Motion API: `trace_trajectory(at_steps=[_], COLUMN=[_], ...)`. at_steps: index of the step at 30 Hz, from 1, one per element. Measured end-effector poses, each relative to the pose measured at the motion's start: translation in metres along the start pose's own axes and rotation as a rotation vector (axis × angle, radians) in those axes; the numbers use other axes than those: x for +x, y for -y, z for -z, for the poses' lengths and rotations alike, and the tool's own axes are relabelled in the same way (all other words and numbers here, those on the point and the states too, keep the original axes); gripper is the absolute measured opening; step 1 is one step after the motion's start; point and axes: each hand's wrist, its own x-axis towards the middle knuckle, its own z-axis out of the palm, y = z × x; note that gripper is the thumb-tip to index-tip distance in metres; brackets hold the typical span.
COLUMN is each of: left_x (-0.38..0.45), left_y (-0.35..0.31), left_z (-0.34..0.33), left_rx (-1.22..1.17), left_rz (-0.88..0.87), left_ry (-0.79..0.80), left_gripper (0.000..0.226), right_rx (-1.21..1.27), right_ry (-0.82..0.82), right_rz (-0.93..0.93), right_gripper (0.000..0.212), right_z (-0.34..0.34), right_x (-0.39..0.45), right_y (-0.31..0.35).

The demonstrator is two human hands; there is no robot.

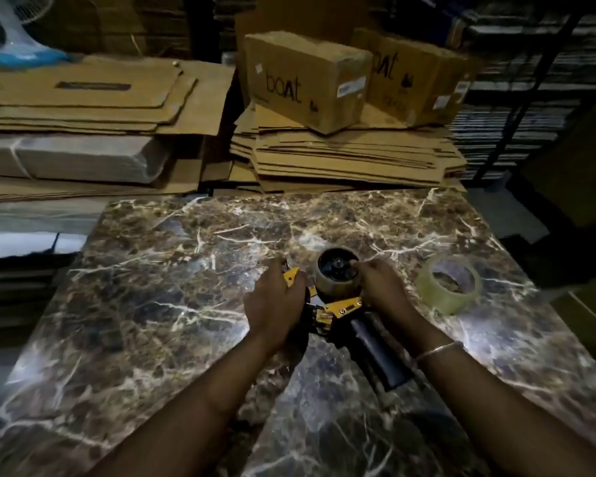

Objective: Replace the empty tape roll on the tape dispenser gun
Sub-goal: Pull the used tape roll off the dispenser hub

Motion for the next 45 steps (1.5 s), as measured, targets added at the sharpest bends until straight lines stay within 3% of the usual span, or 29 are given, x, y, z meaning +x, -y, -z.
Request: trace_trajectory(at_steps=[5,11,17,23,25,28,30,37,43,45], left_x=[0.015,0.019,-0.002,-0.021,-0.021,-0.015,-0.009,-0.003,0.008,0.016], left_y=[0.014,0.02,0.02,0.023,0.028,0.037,0.041,0.039,0.045,0.045], left_z=[-0.012,-0.019,-0.023,-0.018,-0.017,-0.012,-0.007,0.003,0.019,0.027], left_rx=[-0.088,-0.074,-0.215,-0.431,-0.514,-0.658,-0.684,-0.684,-0.728,-0.751], left_rz=[-0.003,-0.024,-0.049,-0.074,-0.09,-0.055,-0.074,-0.173,-0.233,-0.228], left_ry=[-0.066,-0.15,-0.264,-0.249,-0.222,-0.148,-0.154,-0.168,-0.107,-0.05], left_gripper=[0.045,0.051,0.053,0.045,0.043,0.075,0.081,0.029,0.005,0.01], right_rx=[0.011,0.099,0.203,0.271,0.32,0.313,0.29,0.163,0.292,0.334], right_ry=[-0.033,0.055,0.185,0.175,0.179,0.195,0.247,0.354,0.364,0.346], right_rz=[-0.009,0.011,0.036,0.089,0.139,0.214,0.265,0.433,0.453,0.458], right_gripper=[0.028,0.041,0.036,0.049,0.043,0.028,0.021,0.017,0.027,0.027], right_z=[-0.01,-0.009,-0.004,-0.001,0.0,-0.001,-0.003,-0.01,-0.017,-0.02], right_x=[0.014,0.026,0.001,-0.017,-0.016,-0.007,-0.003,-0.005,-0.009,-0.012], right_y=[-0.011,-0.009,-0.013,-0.013,-0.014,-0.013,-0.004,0.023,0.017,0.013])
